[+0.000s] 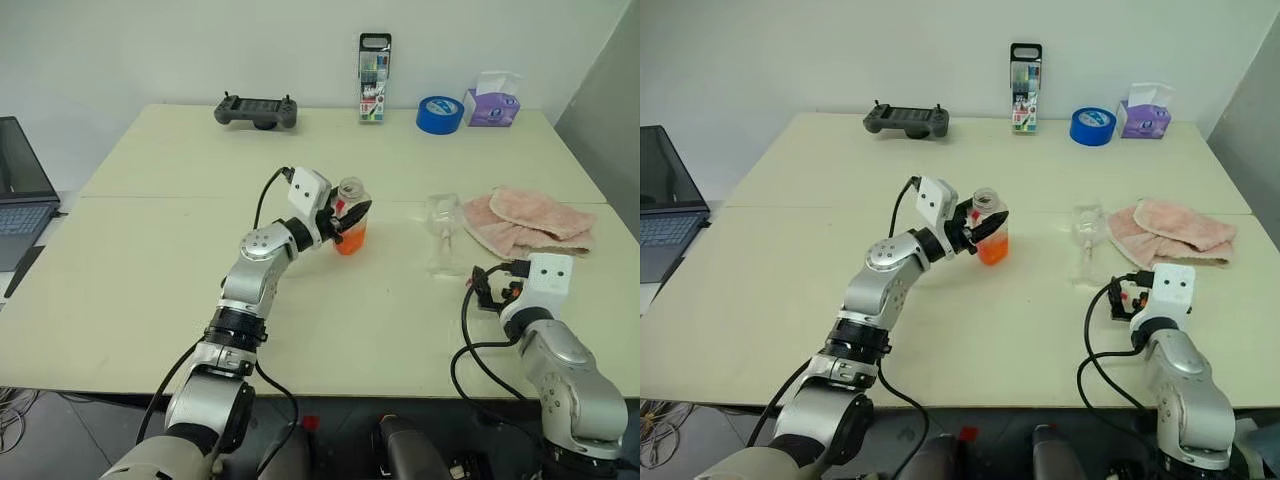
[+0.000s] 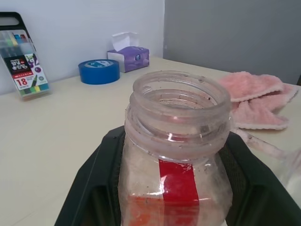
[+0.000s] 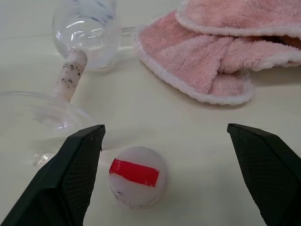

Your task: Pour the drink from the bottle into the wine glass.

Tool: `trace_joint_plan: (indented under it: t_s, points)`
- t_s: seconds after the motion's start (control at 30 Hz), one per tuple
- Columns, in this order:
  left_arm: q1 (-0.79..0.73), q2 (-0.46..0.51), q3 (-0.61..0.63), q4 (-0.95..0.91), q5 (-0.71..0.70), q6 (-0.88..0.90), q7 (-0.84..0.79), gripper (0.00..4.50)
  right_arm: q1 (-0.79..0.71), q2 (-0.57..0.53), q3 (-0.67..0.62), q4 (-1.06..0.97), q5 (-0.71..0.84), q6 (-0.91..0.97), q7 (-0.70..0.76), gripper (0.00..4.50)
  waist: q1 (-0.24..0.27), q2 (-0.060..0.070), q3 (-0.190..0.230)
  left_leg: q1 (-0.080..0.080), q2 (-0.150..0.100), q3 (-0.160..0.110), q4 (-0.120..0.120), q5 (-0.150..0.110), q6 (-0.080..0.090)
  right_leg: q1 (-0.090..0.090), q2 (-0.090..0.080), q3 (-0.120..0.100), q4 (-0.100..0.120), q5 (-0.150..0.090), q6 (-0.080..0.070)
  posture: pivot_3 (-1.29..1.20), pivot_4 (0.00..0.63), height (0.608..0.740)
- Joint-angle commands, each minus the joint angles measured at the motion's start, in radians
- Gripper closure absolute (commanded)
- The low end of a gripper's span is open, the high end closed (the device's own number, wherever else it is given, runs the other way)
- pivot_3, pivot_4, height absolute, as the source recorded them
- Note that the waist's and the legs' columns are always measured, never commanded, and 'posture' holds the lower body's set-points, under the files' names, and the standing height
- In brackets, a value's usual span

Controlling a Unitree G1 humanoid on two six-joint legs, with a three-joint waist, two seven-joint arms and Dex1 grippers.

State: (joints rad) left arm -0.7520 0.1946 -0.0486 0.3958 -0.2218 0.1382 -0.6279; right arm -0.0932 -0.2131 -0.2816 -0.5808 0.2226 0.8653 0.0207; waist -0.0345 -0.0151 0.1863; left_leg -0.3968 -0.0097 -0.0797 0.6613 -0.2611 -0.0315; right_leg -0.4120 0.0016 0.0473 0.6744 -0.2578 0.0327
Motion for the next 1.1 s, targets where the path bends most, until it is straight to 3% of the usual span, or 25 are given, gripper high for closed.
trace_joint_plan:
  t_s: [0.03, 0.17, 0.23, 0.53, 0.77, 1.07, 1.1]
  points:
    - [-0.049, 0.052, 0.075, 0.054, 0.012, -0.045, 0.05, 2.35, -0.136, -0.069, 0.03, -0.152, 0.098, 0.079, 0.082, 0.0, -0.006, 0.0, 0.0, 0.0, 0.0, 0.0, 0.0, 0.0, 0.0, 0.0, 0.0, 0.0, 0.0, 0.0, 0.0, 0.0, 0.15, 0.74]
    - [-0.081, 0.128, 0.141, 0.16, 0.032, -0.086, 0.133, 2.35, -0.337, -0.132, 0.185, -0.203, 0.33, 0.264, 0.279, 0.0, -0.02, 0.0, 0.0, 0.001, 0.002, -0.001, -0.001, 0.0, 0.0, 0.0, 0.004, -0.001, 0.001, 0.0, 0.0, 0.0, 0.15, 0.74]
    - [-0.096, 0.164, 0.18, 0.201, 0.032, -0.094, 0.187, 2.35, -0.429, -0.156, 0.306, -0.169, 0.36, 0.269, 0.357, 0.0, -0.02, 0.0, 0.0, 0.002, 0.002, -0.004, -0.002, 0.0, 0.0, 0.0, 0.006, -0.004, 0.002, 0.0, 0.0, 0.0, 0.15, 0.74]
    - [-0.096, 0.229, 0.308, 0.243, -0.013, -0.082, 0.28, 2.35, -0.624, 0.048, 0.533, 0.25, 0.155, -0.026, 0.313, 0.0, -0.011, -0.001, 0.001, -0.002, 0.0, -0.006, 0.001, 0.0, -0.001, -0.003, -0.005, -0.004, 0.004, 0.003, -0.006, 0.0, 0.15, 0.74]
    - [-0.078, 0.211, 0.343, 0.241, -0.052, -0.057, 0.284, 2.35, -0.664, 0.114, 0.56, 0.445, 0.052, -0.178, 0.326, 0.0, 0.005, -0.003, 0.0, -0.005, -0.002, -0.006, 0.0, 0.001, -0.002, -0.007, -0.01, -0.003, 0.004, 0.003, -0.006, 0.0, 0.15, 0.74]
    - [-0.085, 0.215, 0.343, 0.308, -0.042, -0.04, 0.322, 2.35, -0.611, 0.104, 0.547, 0.414, 0.025, -0.163, 0.337, 0.0, 0.004, -0.003, 0.0, -0.004, -0.001, -0.006, 0.0, 0.001, -0.002, -0.008, -0.009, -0.003, 0.006, 0.003, -0.006, 0.0, 0.15, 0.74]
    - [-0.087, 0.217, 0.345, 0.315, -0.041, -0.039, 0.333, 2.0, -0.605, 0.102, 0.546, 0.408, 0.024, -0.16, 0.335, 0.0, 0.004, -0.003, 0.0, -0.004, -0.001, -0.006, 0.0, 0.001, -0.002, -0.008, -0.009, -0.003, 0.006, 0.003, -0.006, 0.0, 0.15, 0.74]
